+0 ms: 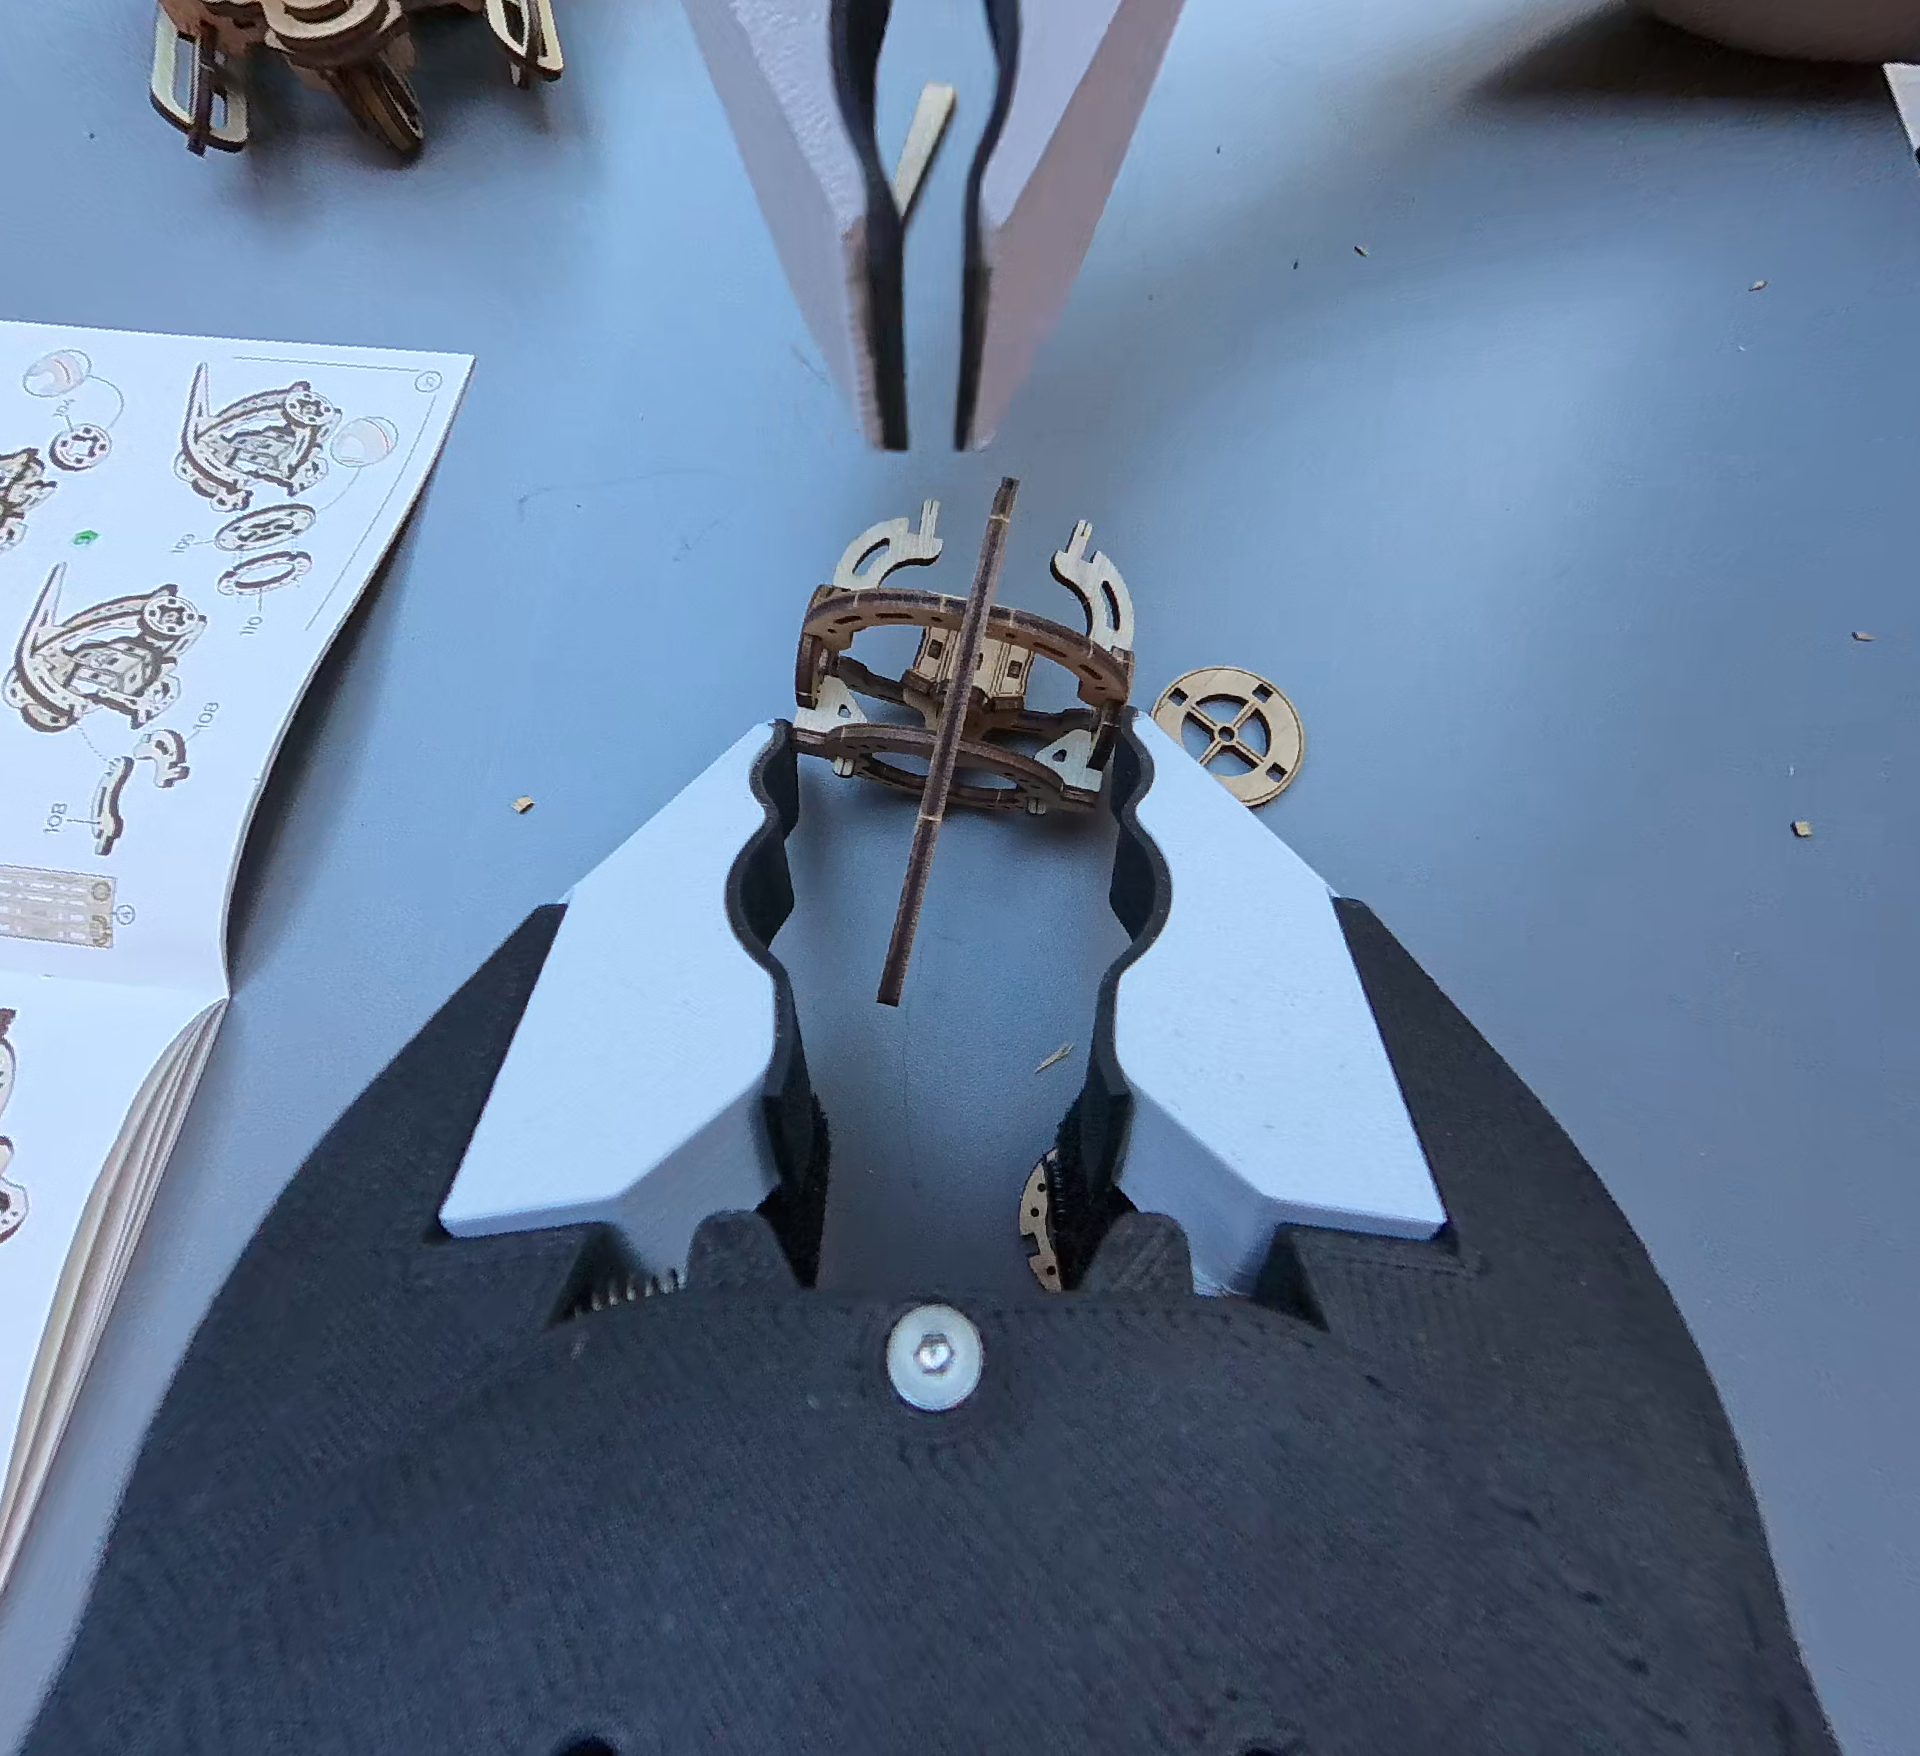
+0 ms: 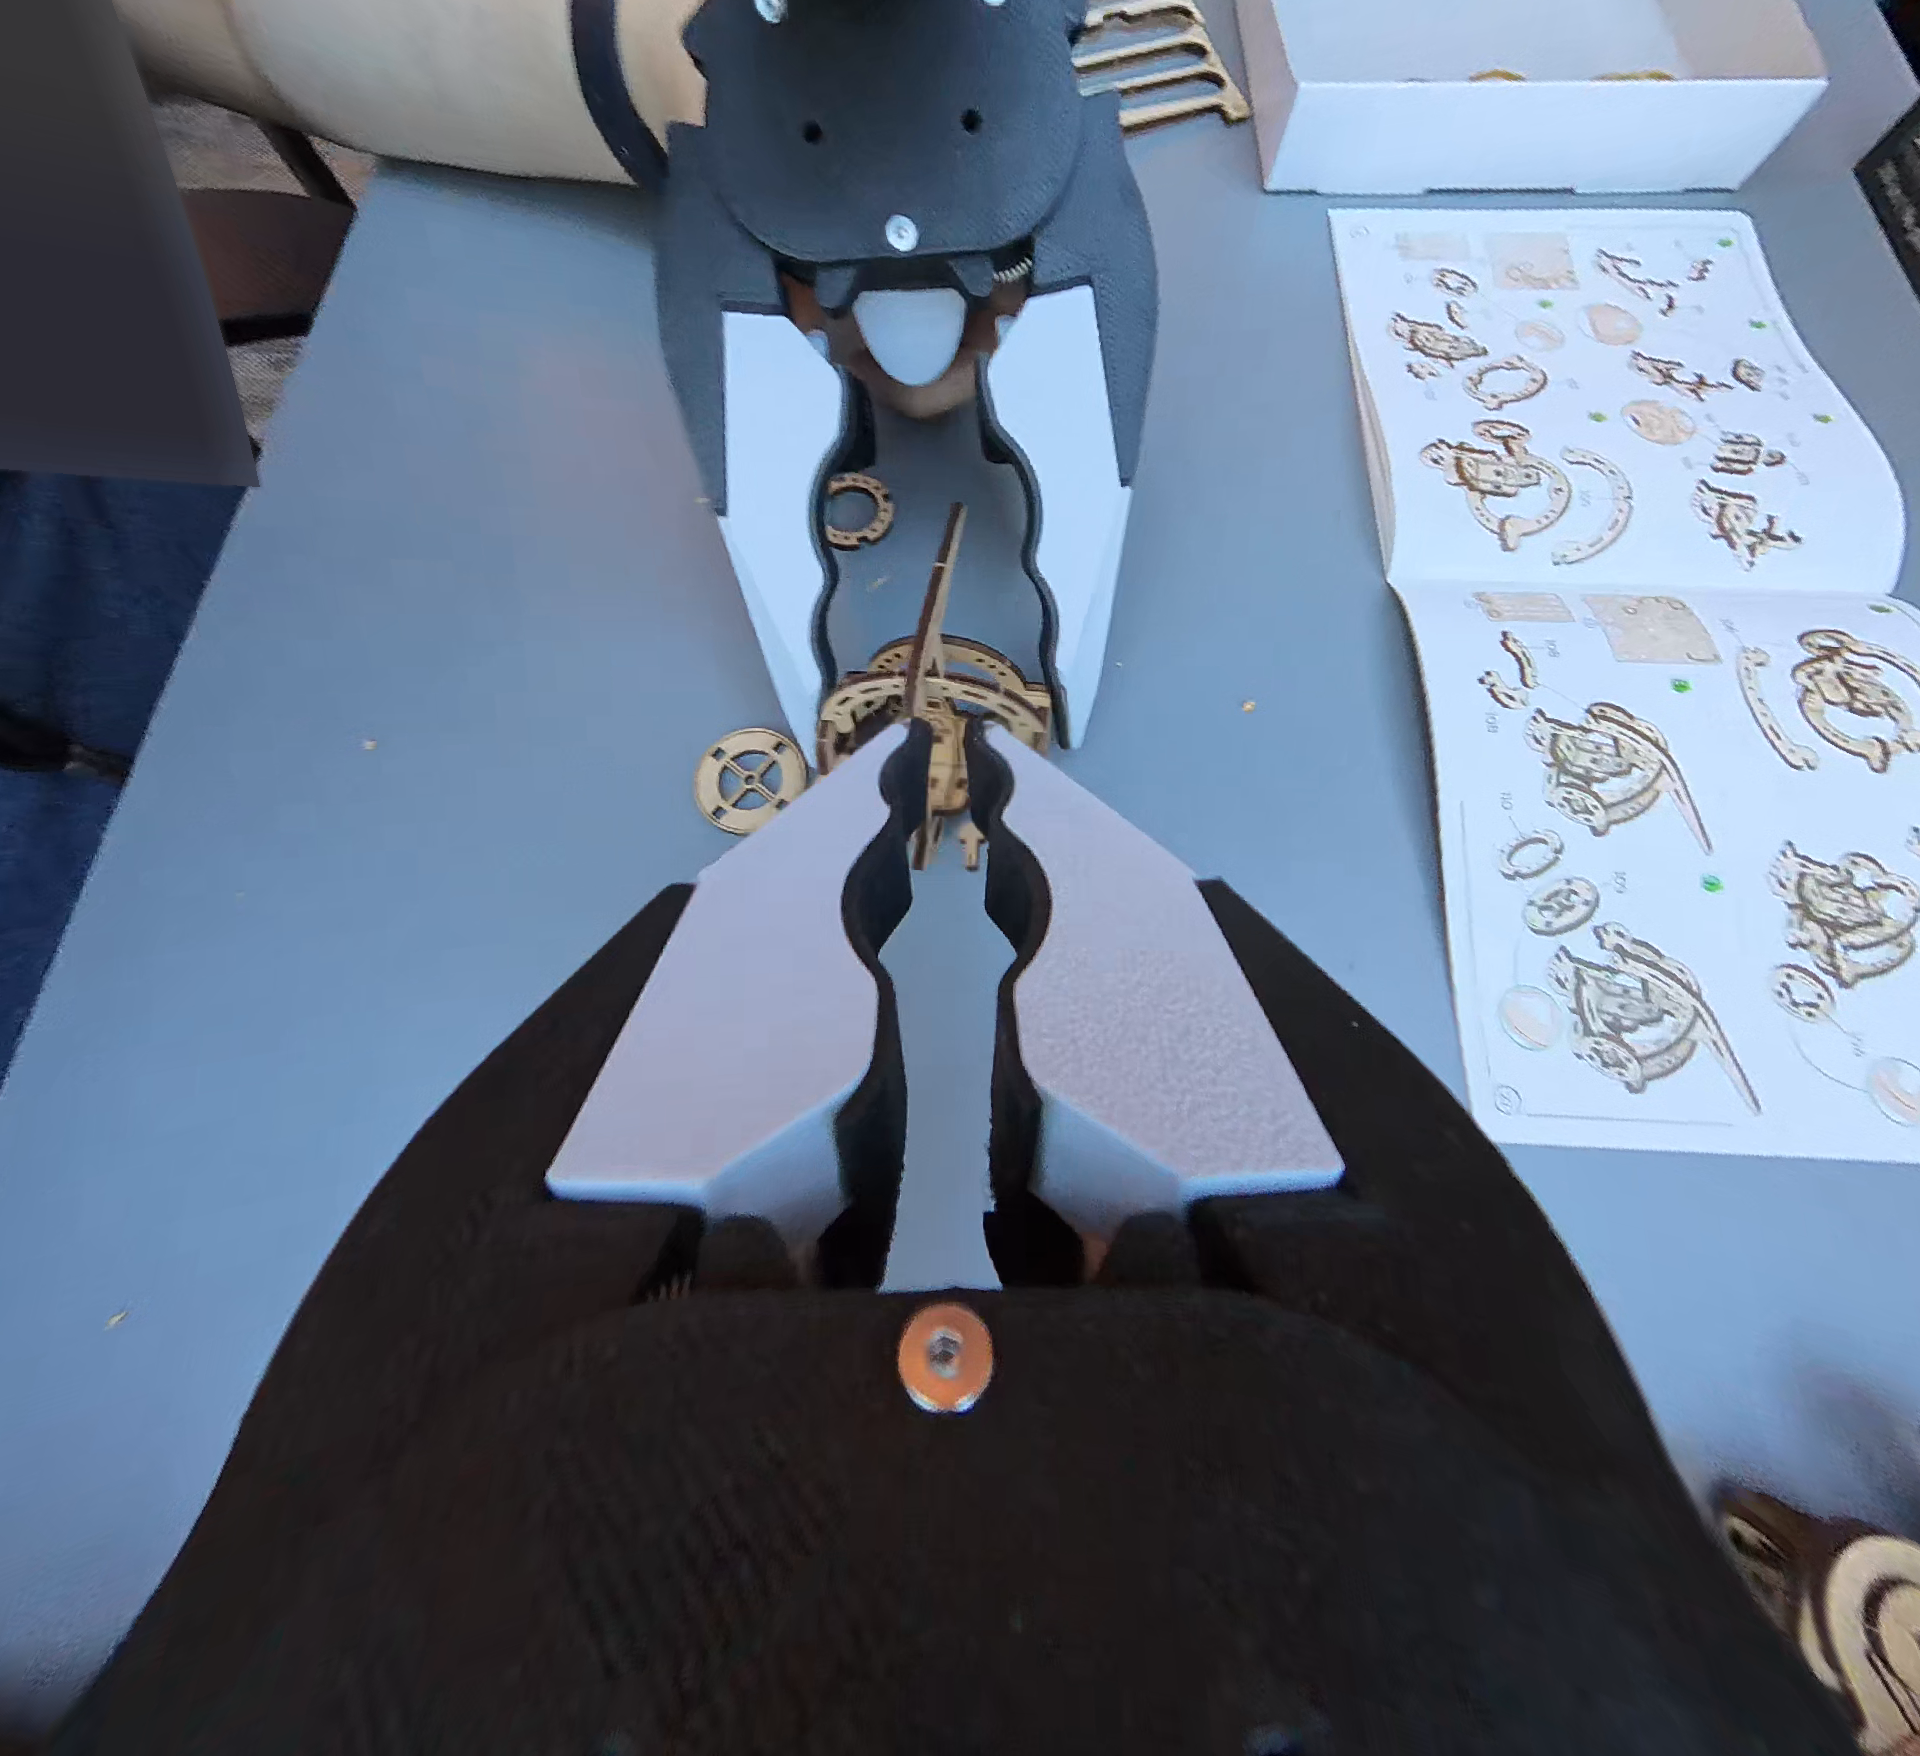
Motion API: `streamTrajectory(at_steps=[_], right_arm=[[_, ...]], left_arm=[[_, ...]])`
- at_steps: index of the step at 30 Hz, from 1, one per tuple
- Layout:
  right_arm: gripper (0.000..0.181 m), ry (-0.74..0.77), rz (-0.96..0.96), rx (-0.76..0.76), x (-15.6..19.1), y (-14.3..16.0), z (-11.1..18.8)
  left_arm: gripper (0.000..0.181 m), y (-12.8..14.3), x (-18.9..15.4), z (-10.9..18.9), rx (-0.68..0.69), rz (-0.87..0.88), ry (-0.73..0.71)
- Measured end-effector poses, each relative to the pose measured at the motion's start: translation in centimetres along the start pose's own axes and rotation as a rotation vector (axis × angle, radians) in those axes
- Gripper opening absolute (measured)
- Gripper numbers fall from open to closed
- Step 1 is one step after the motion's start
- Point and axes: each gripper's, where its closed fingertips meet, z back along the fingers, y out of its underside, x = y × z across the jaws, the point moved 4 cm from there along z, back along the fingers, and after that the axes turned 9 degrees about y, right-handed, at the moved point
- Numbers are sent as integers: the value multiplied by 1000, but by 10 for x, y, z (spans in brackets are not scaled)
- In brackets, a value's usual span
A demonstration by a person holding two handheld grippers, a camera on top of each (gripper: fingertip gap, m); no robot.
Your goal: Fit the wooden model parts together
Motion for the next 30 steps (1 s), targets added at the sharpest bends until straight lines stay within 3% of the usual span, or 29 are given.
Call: streamTrajectory(at_steps=[1,10,16,22,30], right_arm=[[2,-9,-7,-10,1,-1,1],[0,-39,-11,13,5,1,-4],[0,-36,-57,-83,-3,-6,9],[0,-53,-106,-172,-9,-10,17],[3,-33,-77,-179,-8,-12,13]], left_arm=[[60,0,0,0,0,-1,0],[60,0,-1,0,-4,20,16],[60,-1,1,4,-60,208,139],[60,-13,0,13,-230,443,342],[60,-15,-1,16,-265,502,401]])
